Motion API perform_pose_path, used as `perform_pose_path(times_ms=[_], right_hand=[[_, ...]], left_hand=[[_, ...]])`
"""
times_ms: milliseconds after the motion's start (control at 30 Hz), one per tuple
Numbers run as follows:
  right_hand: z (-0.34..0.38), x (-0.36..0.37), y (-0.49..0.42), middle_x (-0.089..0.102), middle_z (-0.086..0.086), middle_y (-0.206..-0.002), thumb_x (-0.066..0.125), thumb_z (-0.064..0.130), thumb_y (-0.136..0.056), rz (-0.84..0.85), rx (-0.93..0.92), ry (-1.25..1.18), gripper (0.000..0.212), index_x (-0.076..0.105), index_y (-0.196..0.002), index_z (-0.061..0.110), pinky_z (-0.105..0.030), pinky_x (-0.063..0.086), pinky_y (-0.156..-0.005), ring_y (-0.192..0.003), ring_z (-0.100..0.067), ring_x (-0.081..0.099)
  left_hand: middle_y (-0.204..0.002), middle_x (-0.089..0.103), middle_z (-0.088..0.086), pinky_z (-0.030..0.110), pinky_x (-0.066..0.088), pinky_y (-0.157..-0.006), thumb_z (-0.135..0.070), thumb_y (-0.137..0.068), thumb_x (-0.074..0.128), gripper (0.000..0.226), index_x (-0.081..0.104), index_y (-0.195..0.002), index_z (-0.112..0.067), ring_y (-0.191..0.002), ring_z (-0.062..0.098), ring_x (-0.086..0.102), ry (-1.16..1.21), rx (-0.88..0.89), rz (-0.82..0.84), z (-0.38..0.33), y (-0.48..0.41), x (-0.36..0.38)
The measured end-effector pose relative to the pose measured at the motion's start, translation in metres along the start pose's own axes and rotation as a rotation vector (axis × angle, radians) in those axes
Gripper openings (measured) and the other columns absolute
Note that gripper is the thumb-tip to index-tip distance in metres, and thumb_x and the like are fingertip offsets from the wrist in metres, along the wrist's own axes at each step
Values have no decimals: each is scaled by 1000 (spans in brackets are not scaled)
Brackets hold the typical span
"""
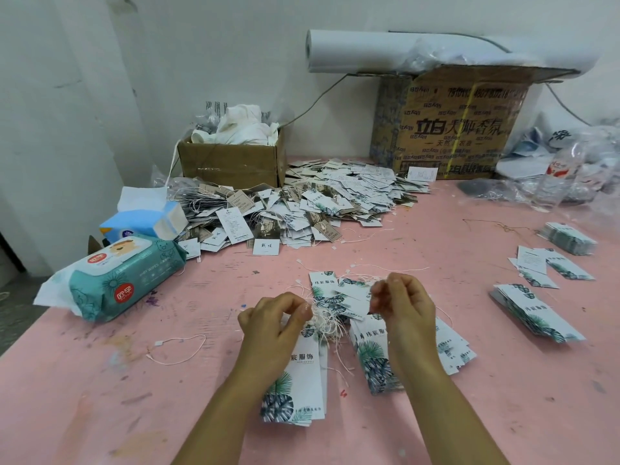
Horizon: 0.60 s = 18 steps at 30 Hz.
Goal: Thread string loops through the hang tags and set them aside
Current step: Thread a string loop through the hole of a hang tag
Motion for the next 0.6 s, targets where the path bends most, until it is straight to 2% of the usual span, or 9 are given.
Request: perform_pose_path(times_ms=[67, 133, 233, 300, 333, 433, 500, 533, 600], right_hand=[[1, -10, -5, 59, 2, -58, 44, 7, -95, -73, 17, -73, 21, 51, -77, 12, -19, 43, -47, -48, -9, 49], [-3, -17, -8, 58, 2, -56, 46, 5, -93, -106, 73, -34, 22, 50, -72, 13, -21, 42, -46, -47, -11, 48], [-9, -18, -10, 58, 0, -72, 51, -2, -85, -49, 87, 275, 17, 49, -78, 14, -24, 42, -57, -63, -17, 52], [-3, -5, -5, 55, 2, -88, 52, -9, -80, 47, -31, 506, 27, 49, -89, 16, -24, 44, -67, -82, -18, 54], [0, 6, 0, 56, 3, -93, 51, -13, -78, 120, -109, 551, 36, 49, -93, 19, -23, 45, -74, -89, -16, 54], [-2, 43, 20, 59, 5, -103, 48, -10, -77, 469, -192, 513, 49, 47, -107, 29, -22, 46, -90, -99, -9, 58], [-14, 60, 33, 57, 7, -105, 45, -1, -77, 660, -108, 457, 50, 45, -113, 32, -27, 50, -84, -93, -11, 60], [-20, 64, 37, 56, 11, -102, 44, 2, -78, 707, -64, 439, 48, 45, -114, 34, -29, 51, -75, -84, -13, 60], [-27, 66, 41, 54, 18, -88, 46, 9, -81, 741, -46, 471, 42, 46, -112, 37, -24, 43, -60, -66, -10, 53]], left_hand=[[-70, 63, -12, 37, 27, -96, -29, -90, 54, 23, 55, -68, -33, -91, 15, 57, 111, -44, -23, 4, 0, -3], [-66, 62, -11, 53, 34, -97, -27, -90, 55, 22, 57, -69, -31, -87, 21, 58, 177, -65, -33, 5, 0, -6], [-58, 59, -17, 59, 35, -92, -36, -85, 57, 17, 61, -69, -32, -73, 15, 55, 205, -52, -23, 2, 0, -7], [-55, 58, -15, 58, 37, -90, -46, -77, 56, 16, 63, -68, -34, -68, 14, 53, 202, -44, 38, -1, 1, -1], [-55, 58, -12, 59, 38, -89, -44, -77, 59, 14, 64, -67, -35, -68, 15, 53, 187, -38, 75, -3, 1, 3], [-58, 60, -5, 58, 41, -86, -28, -82, 68, 17, 65, -69, -38, -68, 18, 53, 130, 2, 134, -9, 2, 12], [-59, 62, -4, 53, 41, -84, -27, -81, 68, 13, 68, -73, -36, -63, 11, 54, 131, 49, 145, -15, 4, 13], [-58, 62, -6, 50, 41, -82, -30, -80, 67, 8, 69, -74, -34, -60, 8, 53, 142, 64, 149, -17, 4, 13], [-55, 60, -10, 45, 42, -79, -39, -76, 63, 10, 70, -74, -32, -56, 6, 53, 180, 65, 157, -18, 5, 12]])
Point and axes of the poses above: each hand's wrist, its own y-axis away from the middle knuckle, its own x-axis out of the palm, z = x × y, the point moved 9 cm from there along -y, towards the middle knuckle
